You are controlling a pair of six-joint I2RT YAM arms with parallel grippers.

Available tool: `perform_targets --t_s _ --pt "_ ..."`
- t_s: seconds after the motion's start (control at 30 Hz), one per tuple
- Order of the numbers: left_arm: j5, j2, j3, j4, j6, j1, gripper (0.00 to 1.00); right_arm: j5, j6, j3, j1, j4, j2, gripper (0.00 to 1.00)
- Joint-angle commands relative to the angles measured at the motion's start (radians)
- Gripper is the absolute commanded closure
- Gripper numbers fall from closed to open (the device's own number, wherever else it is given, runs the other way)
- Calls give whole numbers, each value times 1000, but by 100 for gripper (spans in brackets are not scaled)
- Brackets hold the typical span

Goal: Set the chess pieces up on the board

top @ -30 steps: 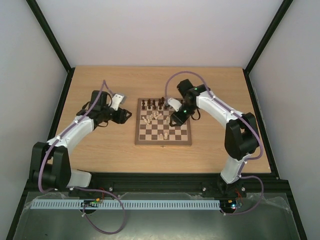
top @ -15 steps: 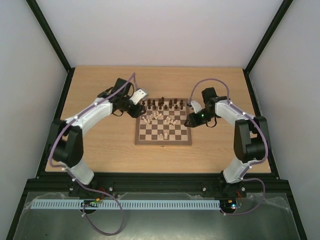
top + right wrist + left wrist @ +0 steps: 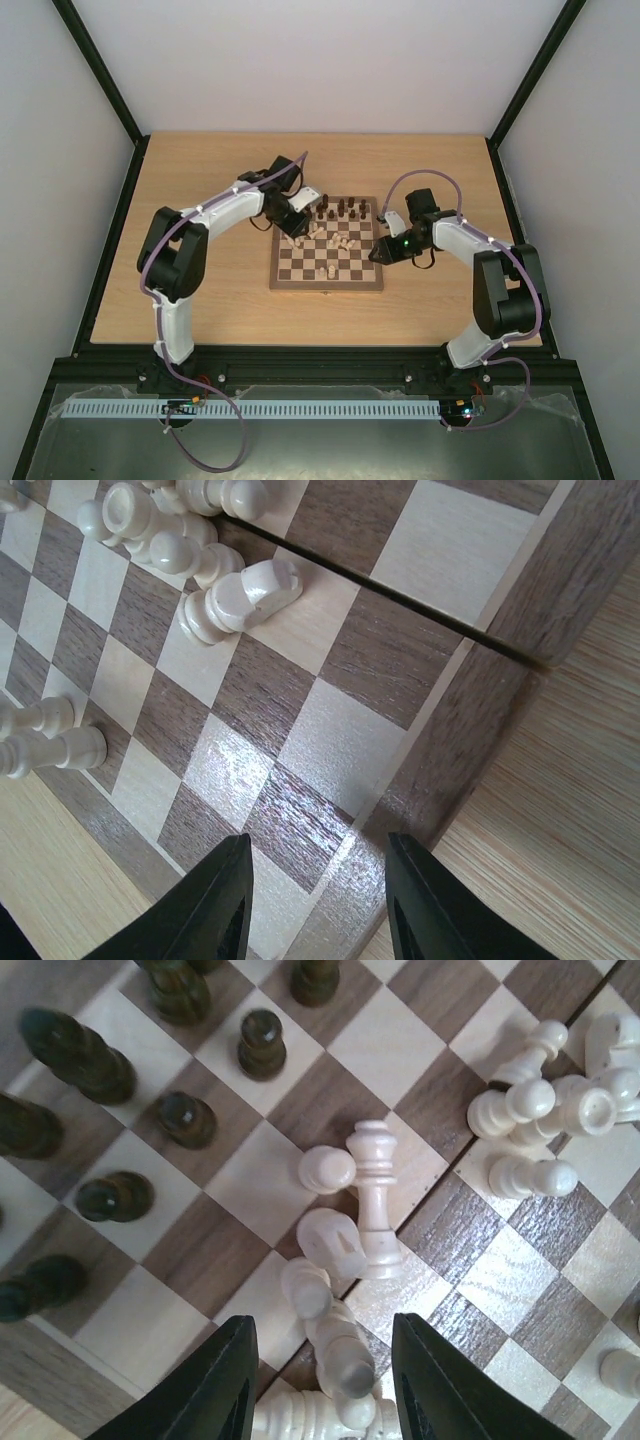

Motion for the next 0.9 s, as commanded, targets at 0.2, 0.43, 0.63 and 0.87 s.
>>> perform_targets --t_s 0.2,0.43,0.63,0.87 --pt "-56 -2 -21 -54 -26 -45 60 -48 14 2 3 2 0 63" --pt "-90 -1 -27 -56 -28 -49 76 -56 14 5 3 2 11 63" --pt "-95 1 -35 -57 -31 -57 81 -59 14 3 2 3 15 63" --pt "-43 -10 -34 -74 -19 -73 90 -65 14 9 4 -3 21 63"
